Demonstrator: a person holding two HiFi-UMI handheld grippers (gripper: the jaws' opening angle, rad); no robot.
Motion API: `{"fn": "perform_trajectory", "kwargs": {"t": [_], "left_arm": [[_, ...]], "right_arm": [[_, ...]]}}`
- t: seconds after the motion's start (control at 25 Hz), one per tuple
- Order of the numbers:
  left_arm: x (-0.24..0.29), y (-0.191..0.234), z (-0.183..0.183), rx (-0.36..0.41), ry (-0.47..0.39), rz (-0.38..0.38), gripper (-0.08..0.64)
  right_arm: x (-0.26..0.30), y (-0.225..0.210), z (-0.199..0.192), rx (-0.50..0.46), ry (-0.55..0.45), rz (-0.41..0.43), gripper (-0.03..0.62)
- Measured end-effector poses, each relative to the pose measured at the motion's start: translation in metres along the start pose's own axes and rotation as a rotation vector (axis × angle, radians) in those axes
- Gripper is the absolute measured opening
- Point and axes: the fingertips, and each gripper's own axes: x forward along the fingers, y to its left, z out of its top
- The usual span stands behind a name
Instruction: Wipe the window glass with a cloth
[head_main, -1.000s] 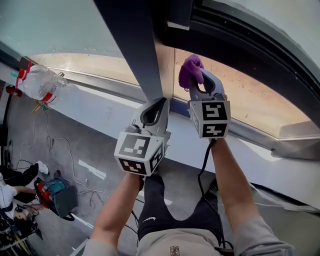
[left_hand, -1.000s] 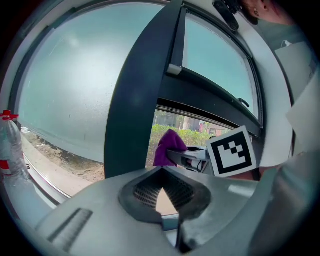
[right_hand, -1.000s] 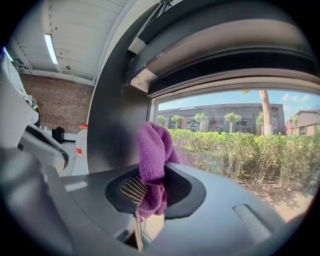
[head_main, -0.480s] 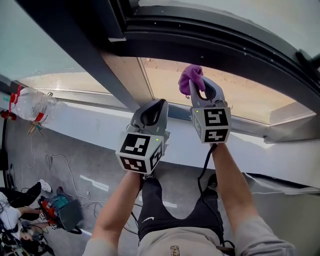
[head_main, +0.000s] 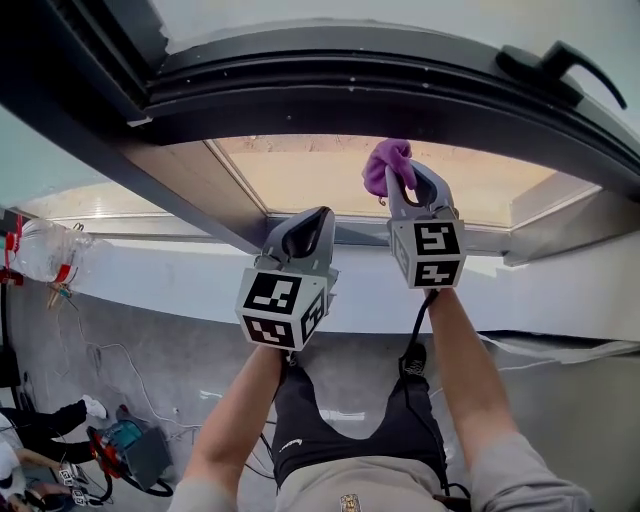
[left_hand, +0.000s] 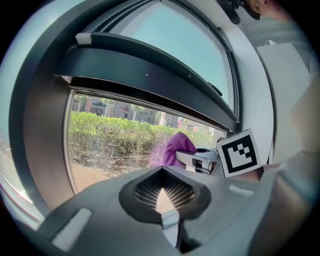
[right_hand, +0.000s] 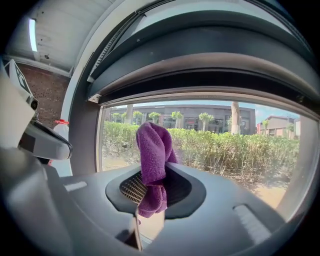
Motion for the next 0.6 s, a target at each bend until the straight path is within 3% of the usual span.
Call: {"fn": "perform_trajectory", "kwargs": {"t": [0.6], "left_arm": [[0.077, -0.105, -0.009, 0.029, 0.03, -0.134, 0.0]], "right_arm": [[-0.053, -0.125, -0.03, 0.011, 0.022, -0.139, 0.092]]}}
